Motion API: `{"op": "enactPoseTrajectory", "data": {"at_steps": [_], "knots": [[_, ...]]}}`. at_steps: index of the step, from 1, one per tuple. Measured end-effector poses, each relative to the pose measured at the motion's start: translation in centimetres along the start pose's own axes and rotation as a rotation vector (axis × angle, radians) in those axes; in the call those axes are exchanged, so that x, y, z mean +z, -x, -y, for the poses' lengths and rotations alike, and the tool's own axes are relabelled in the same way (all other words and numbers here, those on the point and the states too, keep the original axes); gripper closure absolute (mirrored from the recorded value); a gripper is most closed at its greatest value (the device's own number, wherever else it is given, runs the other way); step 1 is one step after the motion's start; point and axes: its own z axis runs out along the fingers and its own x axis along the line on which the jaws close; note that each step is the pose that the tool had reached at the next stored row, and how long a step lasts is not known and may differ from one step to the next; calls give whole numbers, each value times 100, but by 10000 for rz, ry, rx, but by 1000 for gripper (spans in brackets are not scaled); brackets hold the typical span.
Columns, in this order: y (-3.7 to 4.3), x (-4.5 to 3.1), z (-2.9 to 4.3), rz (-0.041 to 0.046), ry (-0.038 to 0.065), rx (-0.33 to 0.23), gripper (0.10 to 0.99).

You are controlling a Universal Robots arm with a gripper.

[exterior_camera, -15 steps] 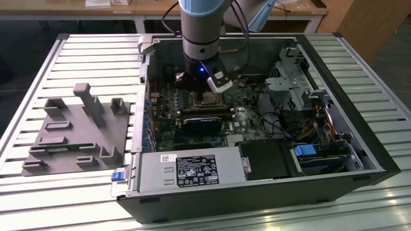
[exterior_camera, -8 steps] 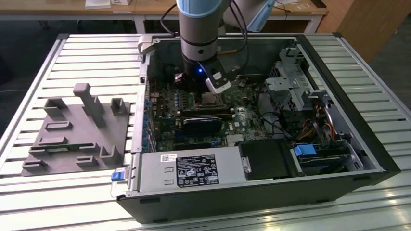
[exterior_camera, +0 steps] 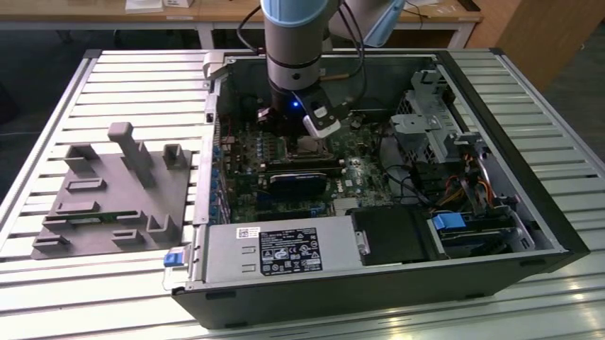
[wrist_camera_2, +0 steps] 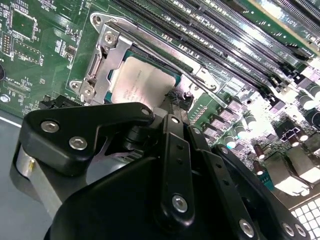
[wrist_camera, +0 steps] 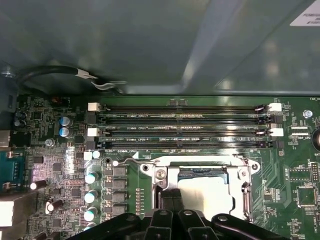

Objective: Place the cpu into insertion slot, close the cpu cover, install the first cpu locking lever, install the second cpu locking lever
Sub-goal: 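Close the cpu cover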

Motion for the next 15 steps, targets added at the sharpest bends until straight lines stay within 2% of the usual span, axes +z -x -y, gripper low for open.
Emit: {"op": "enactPoseTrajectory", "data": {"at_steps": [5, 10, 15], "knots": [[21, -10, -4, 6, 10, -1, 980], [25, -84, -13, -1, 6, -2, 980], [29, -109, -17, -5, 5, 0, 980]]}}
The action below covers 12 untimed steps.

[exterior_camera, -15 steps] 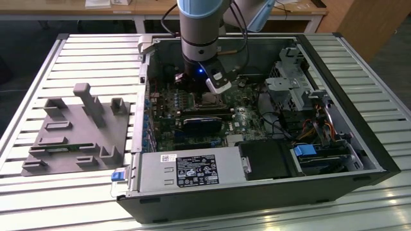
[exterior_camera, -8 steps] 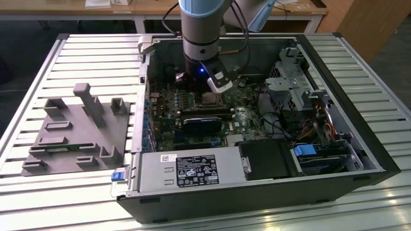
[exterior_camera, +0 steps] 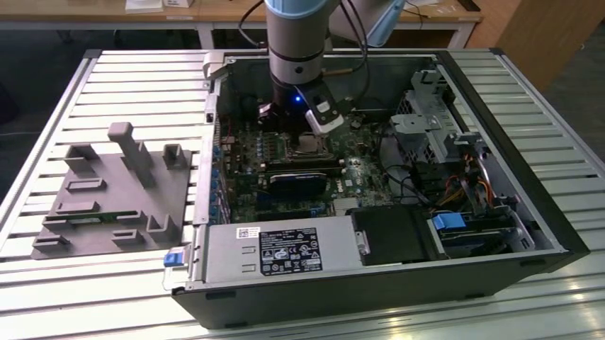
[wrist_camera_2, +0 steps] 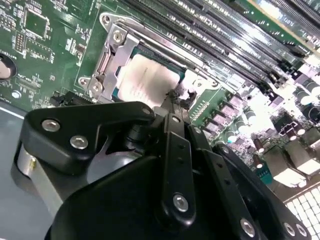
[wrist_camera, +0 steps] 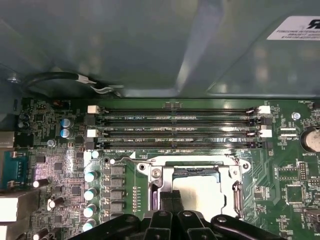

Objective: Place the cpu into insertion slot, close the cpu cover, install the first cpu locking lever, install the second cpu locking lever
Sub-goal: 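Close the cpu cover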

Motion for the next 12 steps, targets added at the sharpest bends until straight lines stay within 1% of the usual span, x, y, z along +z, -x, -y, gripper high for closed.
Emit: {"op": "enactPoseTrajectory", "data": {"at_steps": [2, 5, 8, 12], "knots": [[1, -20, -2, -3, -4, 0, 980], [3, -80, -11, -2, -2, 0, 980], [13, -88, -12, -2, 0, -2, 980], [104, -85, -14, -1, -4, 14, 980]]}}
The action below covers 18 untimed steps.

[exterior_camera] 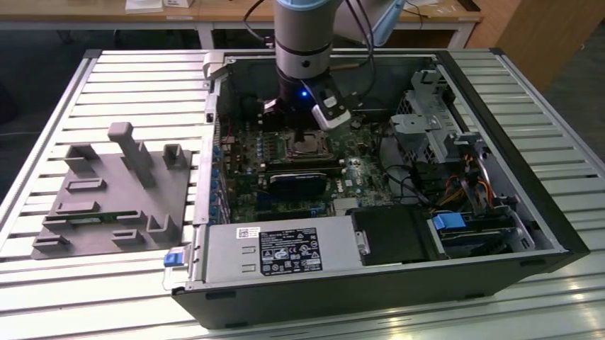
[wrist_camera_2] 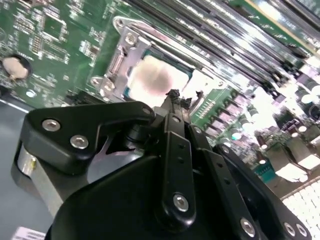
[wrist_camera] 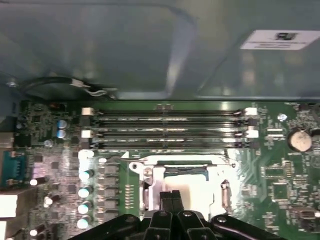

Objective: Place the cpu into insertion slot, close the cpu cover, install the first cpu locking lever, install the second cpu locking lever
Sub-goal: 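Close the cpu cover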

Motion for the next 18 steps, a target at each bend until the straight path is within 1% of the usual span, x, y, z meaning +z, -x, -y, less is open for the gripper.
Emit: {"op": "enactPoseTrajectory", "data": {"at_steps": [3, 6, 9, 13, 14, 17, 18], "knots": [[12, -8, -2, -1, -7, 3, 980], [18, -65, -11, -4, -5, 2, 980], [47, -84, -15, -7, -43, 17, 980], [124, -95, -18, -32, -166, 58, 980], [139, -99, -18, -43, -210, 75, 980], [173, -105, -20, -80, -392, 146, 980], [185, -104, -20, -94, -422, 165, 980]]}}
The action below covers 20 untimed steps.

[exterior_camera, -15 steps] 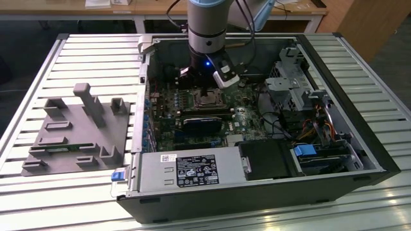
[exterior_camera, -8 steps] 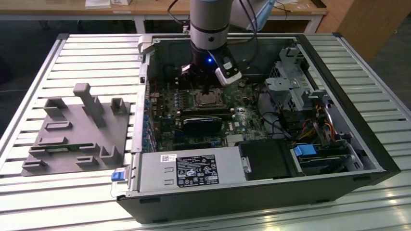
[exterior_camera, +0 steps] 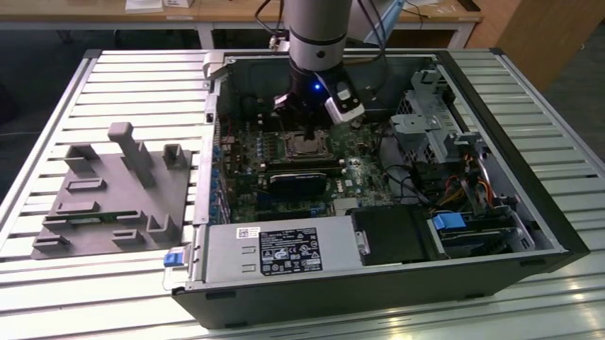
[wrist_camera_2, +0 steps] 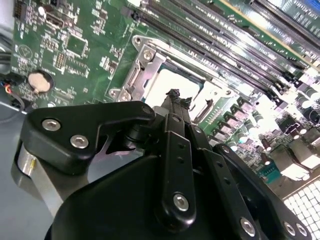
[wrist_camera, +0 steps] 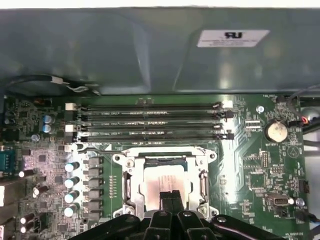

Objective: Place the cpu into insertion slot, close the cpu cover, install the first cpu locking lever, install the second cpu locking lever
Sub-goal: 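Close the cpu cover, then install the first cpu locking lever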

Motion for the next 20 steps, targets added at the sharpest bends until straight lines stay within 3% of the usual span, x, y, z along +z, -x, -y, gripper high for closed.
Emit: {"op": "enactPoseTrajectory", "data": {"at_steps": [17, 20], "knots": [[14, 1, -1, -25, -16, 20, 980], [-35, -1, 2, -22, -5, 24, 980]]}}
